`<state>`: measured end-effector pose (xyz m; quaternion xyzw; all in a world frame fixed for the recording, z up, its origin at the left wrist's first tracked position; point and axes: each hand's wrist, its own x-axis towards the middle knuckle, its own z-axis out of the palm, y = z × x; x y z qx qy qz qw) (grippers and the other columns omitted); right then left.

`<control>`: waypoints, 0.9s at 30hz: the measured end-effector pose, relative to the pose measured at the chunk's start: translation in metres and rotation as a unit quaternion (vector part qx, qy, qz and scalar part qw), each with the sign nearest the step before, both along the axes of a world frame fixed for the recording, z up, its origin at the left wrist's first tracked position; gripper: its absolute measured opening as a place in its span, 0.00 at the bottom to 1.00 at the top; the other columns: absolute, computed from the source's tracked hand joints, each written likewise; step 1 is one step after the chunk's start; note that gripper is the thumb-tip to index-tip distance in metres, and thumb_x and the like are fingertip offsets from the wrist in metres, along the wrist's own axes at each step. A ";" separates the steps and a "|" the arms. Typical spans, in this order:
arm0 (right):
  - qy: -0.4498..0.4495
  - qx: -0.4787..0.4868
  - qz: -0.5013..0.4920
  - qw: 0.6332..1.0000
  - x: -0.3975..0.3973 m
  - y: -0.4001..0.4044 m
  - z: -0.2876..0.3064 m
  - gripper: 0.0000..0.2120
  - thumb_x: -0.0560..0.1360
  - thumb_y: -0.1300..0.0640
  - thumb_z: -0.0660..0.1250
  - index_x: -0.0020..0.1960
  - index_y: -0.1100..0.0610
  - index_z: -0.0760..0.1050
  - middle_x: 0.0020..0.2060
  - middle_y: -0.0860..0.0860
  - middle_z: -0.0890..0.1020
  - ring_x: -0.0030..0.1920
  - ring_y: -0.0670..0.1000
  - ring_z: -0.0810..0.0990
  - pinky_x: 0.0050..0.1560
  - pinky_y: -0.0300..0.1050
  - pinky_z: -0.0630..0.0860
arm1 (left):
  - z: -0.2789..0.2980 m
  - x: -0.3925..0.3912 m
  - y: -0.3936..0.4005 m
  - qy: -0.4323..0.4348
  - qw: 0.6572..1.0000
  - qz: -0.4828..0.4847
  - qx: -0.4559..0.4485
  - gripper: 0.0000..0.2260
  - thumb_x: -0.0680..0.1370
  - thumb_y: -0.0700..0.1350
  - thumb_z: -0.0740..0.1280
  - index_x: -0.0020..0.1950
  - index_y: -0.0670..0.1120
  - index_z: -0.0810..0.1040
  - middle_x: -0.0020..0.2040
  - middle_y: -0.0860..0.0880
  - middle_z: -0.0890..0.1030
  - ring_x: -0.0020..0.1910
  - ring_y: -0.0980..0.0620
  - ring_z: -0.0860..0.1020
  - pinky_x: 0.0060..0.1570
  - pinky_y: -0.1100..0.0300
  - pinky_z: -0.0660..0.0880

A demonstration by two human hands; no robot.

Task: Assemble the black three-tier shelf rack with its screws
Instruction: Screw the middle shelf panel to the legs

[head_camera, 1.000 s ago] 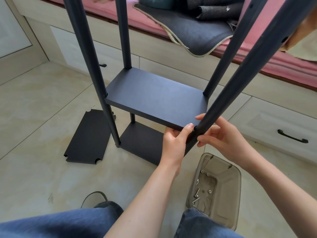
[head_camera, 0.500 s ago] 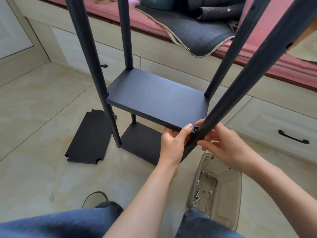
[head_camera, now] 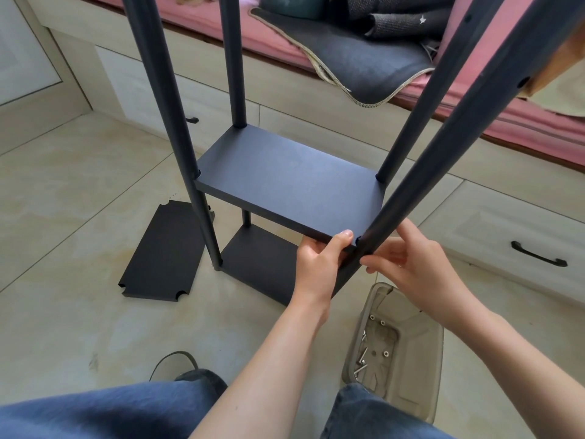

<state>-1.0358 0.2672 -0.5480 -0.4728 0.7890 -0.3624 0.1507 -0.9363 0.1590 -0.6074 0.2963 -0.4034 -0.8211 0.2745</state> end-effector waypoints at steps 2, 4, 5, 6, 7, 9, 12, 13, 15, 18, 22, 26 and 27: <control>-0.008 0.006 -0.009 1.000 0.002 0.001 -0.001 0.19 0.72 0.56 0.75 0.56 0.48 0.68 0.35 0.44 0.85 0.36 0.46 0.84 0.39 0.41 0.79 | 0.000 0.000 0.000 -0.002 1.000 0.007 -0.001 0.10 0.78 0.42 0.70 0.58 0.41 0.79 0.44 0.51 0.85 0.46 0.51 0.85 0.47 0.59 0.82; -0.002 0.009 -0.005 1.000 0.005 0.001 -0.002 0.18 0.74 0.57 0.73 0.57 0.47 0.67 0.35 0.45 0.84 0.36 0.48 0.83 0.39 0.48 0.80 | 0.000 -0.001 0.001 -0.003 1.000 0.010 -0.003 0.07 0.79 0.42 0.70 0.56 0.43 0.79 0.42 0.52 0.85 0.44 0.53 0.85 0.45 0.62 0.81; 0.008 0.008 -0.002 1.000 0.007 0.001 -0.001 0.18 0.75 0.57 0.73 0.57 0.46 0.66 0.35 0.47 0.84 0.36 0.48 0.82 0.39 0.50 0.80 | 0.001 -0.001 0.001 -0.003 1.000 0.012 -0.002 0.07 0.79 0.42 0.70 0.56 0.43 0.79 0.43 0.52 0.86 0.45 0.52 0.85 0.45 0.61 0.81; 0.023 0.007 0.000 1.000 0.009 0.001 0.000 0.19 0.76 0.58 0.72 0.57 0.44 0.66 0.35 0.48 0.83 0.37 0.48 0.82 0.40 0.51 0.80 | 0.001 -0.001 0.002 -0.002 1.000 0.015 0.000 0.08 0.79 0.42 0.70 0.57 0.44 0.79 0.45 0.51 0.86 0.47 0.51 0.86 0.46 0.60 0.81; 0.039 0.008 0.000 0.999 0.011 0.000 0.001 0.19 0.76 0.58 0.71 0.58 0.43 0.65 0.35 0.48 0.82 0.37 0.48 0.81 0.40 0.52 0.79 | 0.002 -0.001 0.002 0.001 1.000 0.018 0.002 0.08 0.78 0.42 0.70 0.57 0.44 0.79 0.46 0.51 0.86 0.49 0.50 0.86 0.48 0.59 0.82; 0.068 0.017 -0.011 0.998 0.015 -0.001 0.002 0.17 0.77 0.56 0.70 0.59 0.44 0.65 0.35 0.47 0.81 0.38 0.49 0.80 0.40 0.52 0.77 | 0.002 -0.001 0.002 0.008 1.000 0.020 0.005 0.08 0.79 0.42 0.70 0.57 0.45 0.79 0.47 0.50 0.86 0.50 0.49 0.85 0.52 0.56 0.82; 0.128 0.058 -0.036 0.990 0.018 -0.002 0.006 0.16 0.77 0.51 0.68 0.60 0.47 0.65 0.36 0.44 0.81 0.40 0.53 0.81 0.42 0.56 0.77 | 0.003 0.000 0.003 0.023 0.999 0.023 0.010 0.08 0.77 0.43 0.71 0.55 0.46 0.80 0.47 0.49 0.86 0.51 0.48 0.85 0.55 0.54 0.82; 0.146 0.070 -0.042 0.986 0.019 -0.003 0.008 0.15 0.77 0.49 0.68 0.59 0.47 0.64 0.36 0.43 0.82 0.41 0.54 0.81 0.42 0.55 0.77 | 0.003 0.000 0.004 0.027 0.999 0.025 0.014 0.09 0.75 0.44 0.72 0.54 0.47 0.80 0.47 0.49 0.86 0.51 0.47 0.85 0.56 0.53 0.82; 0.165 0.085 -0.050 0.981 0.020 -0.004 0.011 0.14 0.77 0.47 0.67 0.55 0.44 0.62 0.38 0.41 0.82 0.43 0.55 0.82 0.42 0.54 0.77 | 0.003 -0.001 0.005 0.032 0.999 0.027 0.016 0.11 0.72 0.46 0.71 0.53 0.48 0.79 0.46 0.50 0.86 0.51 0.49 0.85 0.57 0.52 0.81; 0.134 0.087 -0.054 0.986 0.022 -0.006 0.008 0.14 0.78 0.49 0.67 0.54 0.42 0.60 0.37 0.43 0.82 0.40 0.54 0.82 0.41 0.54 0.78 | 0.002 -0.002 0.007 0.031 0.999 0.032 0.010 0.12 0.72 0.47 0.71 0.54 0.49 0.78 0.48 0.51 0.86 0.53 0.48 0.85 0.60 0.50 0.80; 0.047 0.059 -0.041 0.996 0.019 -0.005 0.003 0.15 0.78 0.56 0.68 0.56 0.44 0.64 0.33 0.49 0.81 0.35 0.51 0.79 0.40 0.56 0.77 | 0.001 -0.003 0.008 0.032 0.999 0.038 0.004 0.14 0.73 0.48 0.71 0.58 0.50 0.78 0.51 0.51 0.86 0.55 0.48 0.85 0.60 0.50 0.79; 0.030 0.056 -0.017 0.998 0.016 -0.003 0.002 0.18 0.76 0.61 0.67 0.56 0.43 0.66 0.32 0.52 0.80 0.35 0.49 0.78 0.37 0.47 0.74 | 0.000 -0.004 0.006 0.035 0.999 0.034 0.011 0.16 0.73 0.48 0.72 0.60 0.49 0.77 0.52 0.50 0.86 0.54 0.48 0.85 0.57 0.52 0.80; 0.025 0.056 -0.016 0.998 0.016 -0.003 0.001 0.18 0.76 0.62 0.67 0.56 0.43 0.66 0.33 0.52 0.80 0.35 0.49 0.78 0.36 0.46 0.73 | -0.001 -0.004 0.006 0.035 0.999 0.034 0.014 0.16 0.73 0.48 0.72 0.60 0.49 0.77 0.52 0.50 0.86 0.54 0.48 0.85 0.56 0.52 0.81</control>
